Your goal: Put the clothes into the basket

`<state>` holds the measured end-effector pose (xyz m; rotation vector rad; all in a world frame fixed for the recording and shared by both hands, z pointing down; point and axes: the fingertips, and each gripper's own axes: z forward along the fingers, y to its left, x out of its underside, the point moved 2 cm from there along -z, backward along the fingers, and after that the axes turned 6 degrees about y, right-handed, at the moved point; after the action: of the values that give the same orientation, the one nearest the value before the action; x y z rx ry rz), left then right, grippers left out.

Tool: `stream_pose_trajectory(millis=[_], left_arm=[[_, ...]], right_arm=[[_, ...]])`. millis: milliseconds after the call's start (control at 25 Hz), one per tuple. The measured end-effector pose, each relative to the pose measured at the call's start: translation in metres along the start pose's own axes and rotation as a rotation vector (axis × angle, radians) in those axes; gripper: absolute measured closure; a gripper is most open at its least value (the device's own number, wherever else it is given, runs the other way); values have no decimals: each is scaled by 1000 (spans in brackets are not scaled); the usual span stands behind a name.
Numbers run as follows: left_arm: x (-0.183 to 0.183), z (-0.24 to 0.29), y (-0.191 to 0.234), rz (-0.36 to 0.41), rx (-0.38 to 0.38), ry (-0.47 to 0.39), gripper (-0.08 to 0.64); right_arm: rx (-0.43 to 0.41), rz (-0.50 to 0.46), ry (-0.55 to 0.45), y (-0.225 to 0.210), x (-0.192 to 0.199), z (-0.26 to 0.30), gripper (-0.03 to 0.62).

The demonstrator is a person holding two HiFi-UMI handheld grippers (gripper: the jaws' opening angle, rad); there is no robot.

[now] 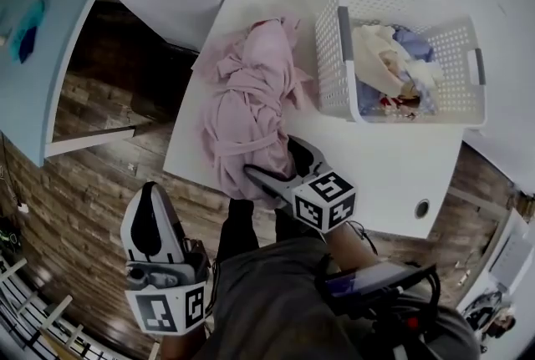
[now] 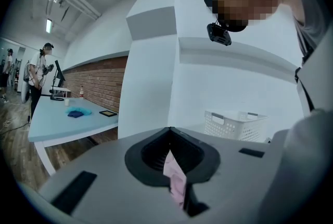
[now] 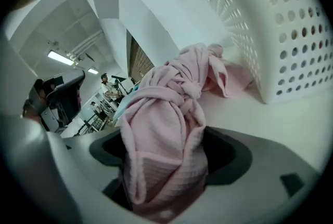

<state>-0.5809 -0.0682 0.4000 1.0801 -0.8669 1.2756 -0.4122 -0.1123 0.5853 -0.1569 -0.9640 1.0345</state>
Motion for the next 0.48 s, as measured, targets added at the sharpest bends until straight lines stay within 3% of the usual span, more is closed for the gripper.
stream_pose_trajectory(millis=[120, 200, 280, 480], left_arm=[[2, 0, 6, 10, 28, 11, 552], [1, -2, 8, 14, 39, 14, 552], [-2, -6, 9, 18, 51, 10, 552], [-13, -16, 9, 43, 76, -18, 552]], right_arm=[[4, -20, -42, 5, 0, 1, 332], [9, -42, -84, 10, -2, 0, 438], [20, -85, -116, 17, -5, -3, 473], [-5, -177, -204, 46, -24, -17, 486]])
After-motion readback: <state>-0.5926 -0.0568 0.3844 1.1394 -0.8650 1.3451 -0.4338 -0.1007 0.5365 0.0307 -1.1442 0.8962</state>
